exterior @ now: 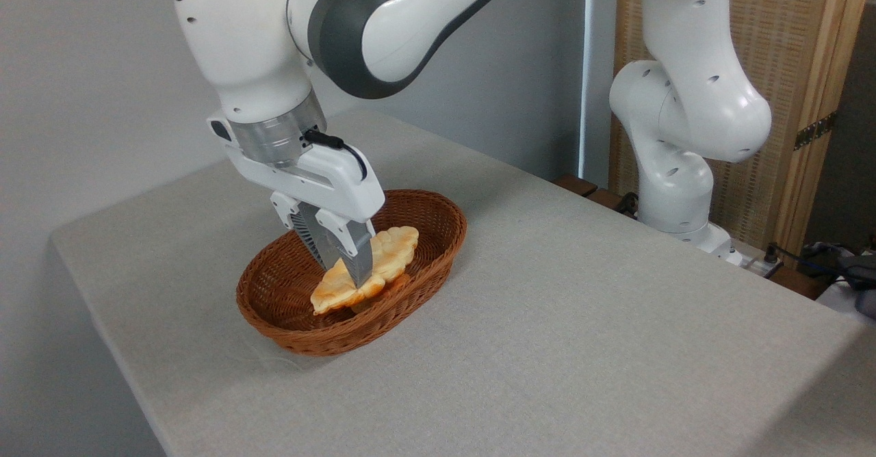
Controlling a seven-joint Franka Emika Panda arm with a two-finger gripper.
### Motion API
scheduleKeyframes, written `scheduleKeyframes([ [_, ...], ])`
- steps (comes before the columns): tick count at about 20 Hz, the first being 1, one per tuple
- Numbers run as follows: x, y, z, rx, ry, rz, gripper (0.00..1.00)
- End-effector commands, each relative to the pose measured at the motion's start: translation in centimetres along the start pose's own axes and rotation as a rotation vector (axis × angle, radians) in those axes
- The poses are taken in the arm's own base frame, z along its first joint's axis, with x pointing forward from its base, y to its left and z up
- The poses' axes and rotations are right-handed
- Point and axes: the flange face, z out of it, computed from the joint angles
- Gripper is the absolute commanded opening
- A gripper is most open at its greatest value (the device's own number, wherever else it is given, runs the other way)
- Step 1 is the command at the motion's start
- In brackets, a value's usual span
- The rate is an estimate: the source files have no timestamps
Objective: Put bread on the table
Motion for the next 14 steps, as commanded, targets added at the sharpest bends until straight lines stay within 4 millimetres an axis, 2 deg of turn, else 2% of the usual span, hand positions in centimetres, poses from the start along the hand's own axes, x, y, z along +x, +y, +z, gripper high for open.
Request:
scheduleKeyframes([
  [1,-2.2,-1.1,-2.8,0.016,0.014,0.017,0.51],
  [4,-3.9,-2.5,-3.9,0.016,0.012,0.028,0.51],
  [8,-5.5,-3.6,-5.4,0.110,-0.024,0.041,0.52],
  [11,-6.2,-4.9,-5.3,0.135,-0.050,0.062,0.60],
  [12,-6.4,-5.1,-5.4,0.141,-0.055,0.082,0.68],
  [13,-7.2,-6.0,-5.7,0.139,-0.053,0.086,0.90],
  [14,-7.4,-6.1,-5.9,0.139,-0.052,0.088,1.00],
])
